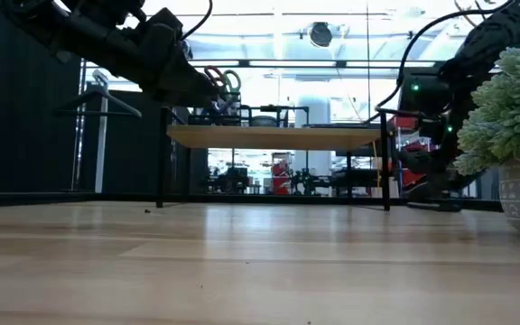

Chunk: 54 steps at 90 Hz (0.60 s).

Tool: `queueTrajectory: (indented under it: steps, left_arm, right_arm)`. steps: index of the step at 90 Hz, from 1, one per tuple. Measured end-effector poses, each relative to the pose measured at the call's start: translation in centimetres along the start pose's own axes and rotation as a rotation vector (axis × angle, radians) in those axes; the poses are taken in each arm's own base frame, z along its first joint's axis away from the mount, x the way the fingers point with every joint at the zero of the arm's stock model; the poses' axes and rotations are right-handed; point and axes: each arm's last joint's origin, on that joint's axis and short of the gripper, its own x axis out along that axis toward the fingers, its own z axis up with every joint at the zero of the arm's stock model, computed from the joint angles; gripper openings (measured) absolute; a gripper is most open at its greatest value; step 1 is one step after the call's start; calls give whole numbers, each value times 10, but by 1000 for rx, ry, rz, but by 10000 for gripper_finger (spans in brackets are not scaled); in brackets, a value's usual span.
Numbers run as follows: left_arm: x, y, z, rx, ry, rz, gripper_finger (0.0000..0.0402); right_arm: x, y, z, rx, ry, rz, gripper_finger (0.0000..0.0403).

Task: Pick and place office supplies into organizer
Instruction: Remove the stapler from under the shelf, then remove the black calculator from the shelf

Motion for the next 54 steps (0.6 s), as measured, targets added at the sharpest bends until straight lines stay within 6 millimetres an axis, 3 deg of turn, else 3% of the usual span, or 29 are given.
queueTrajectory:
  steps: [20,54]
  left_arm:
    - [0,0,0,0,0,0,356]
    - [0,0,0,-10,0,1,356]
  right_arm:
    - [-31,1,11,-13,1,140,238]
    - [-92,-3,35,-46,-120,371,240]
